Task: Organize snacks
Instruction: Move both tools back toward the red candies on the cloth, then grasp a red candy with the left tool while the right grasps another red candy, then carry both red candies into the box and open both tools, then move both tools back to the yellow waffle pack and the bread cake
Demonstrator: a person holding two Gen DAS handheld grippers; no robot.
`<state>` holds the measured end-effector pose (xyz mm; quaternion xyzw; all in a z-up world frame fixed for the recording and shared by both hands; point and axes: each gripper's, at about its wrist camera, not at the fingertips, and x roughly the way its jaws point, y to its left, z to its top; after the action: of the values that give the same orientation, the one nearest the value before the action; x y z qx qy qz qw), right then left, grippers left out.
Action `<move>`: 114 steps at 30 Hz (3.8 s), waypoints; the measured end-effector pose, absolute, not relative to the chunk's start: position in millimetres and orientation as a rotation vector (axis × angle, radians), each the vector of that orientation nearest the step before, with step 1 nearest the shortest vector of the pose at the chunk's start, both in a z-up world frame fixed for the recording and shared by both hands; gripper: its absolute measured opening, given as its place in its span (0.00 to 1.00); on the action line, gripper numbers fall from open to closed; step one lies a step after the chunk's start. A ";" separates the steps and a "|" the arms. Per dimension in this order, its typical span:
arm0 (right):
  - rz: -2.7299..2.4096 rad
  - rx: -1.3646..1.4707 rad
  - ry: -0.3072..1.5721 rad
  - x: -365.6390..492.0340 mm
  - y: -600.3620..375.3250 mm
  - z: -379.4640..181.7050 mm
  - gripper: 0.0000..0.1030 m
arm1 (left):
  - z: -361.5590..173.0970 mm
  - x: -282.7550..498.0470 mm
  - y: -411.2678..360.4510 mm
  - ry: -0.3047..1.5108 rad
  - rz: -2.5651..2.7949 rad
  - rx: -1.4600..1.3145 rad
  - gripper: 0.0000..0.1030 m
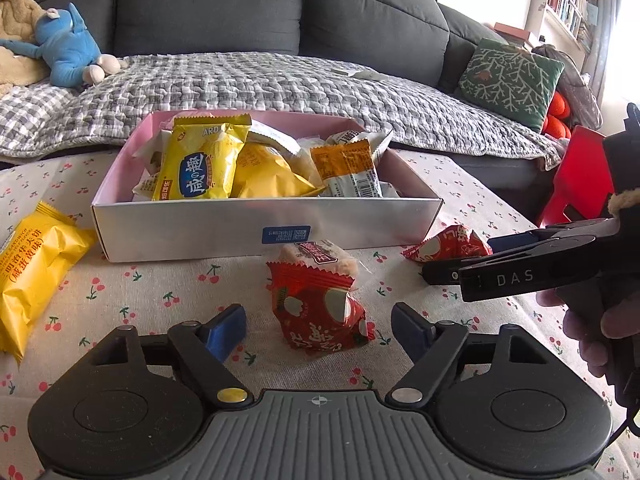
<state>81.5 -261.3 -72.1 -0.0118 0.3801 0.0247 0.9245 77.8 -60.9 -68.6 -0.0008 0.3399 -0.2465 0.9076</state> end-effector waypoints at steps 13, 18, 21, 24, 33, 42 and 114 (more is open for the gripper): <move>0.139 -0.085 0.736 80.7 -244.9 -64.8 0.33 | -62.5 79.4 -55.5 0.722 -0.529 -0.044 0.33; 0.172 -0.067 0.738 80.5 -242.9 -61.5 0.30 | -60.9 79.1 -54.0 0.729 -0.519 -0.042 0.33; 0.175 -0.067 0.737 79.6 -242.0 -59.6 0.30 | -59.7 78.7 -52.0 0.732 -0.514 -0.044 0.32; 0.176 -0.051 0.732 77.9 -244.0 -56.2 0.30 | -56.6 78.7 -50.1 0.737 -0.511 -0.047 0.32; 0.183 0.005 0.706 72.0 -248.2 -43.2 0.30 | -42.7 78.0 -41.4 0.723 -0.505 -0.063 0.31; 0.215 0.048 0.674 69.9 -244.3 -24.4 0.30 | -20.1 80.7 -33.6 0.682 -0.488 -0.073 0.31; 0.141 0.128 0.713 94.1 -207.5 -1.7 1.00 | 0.2 140.9 29.1 0.737 -0.346 0.076 0.92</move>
<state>94.1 -207.5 -1.7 0.0626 0.3486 0.0691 0.9326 140.9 29.1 0.2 0.0370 0.3584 -0.1682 0.9175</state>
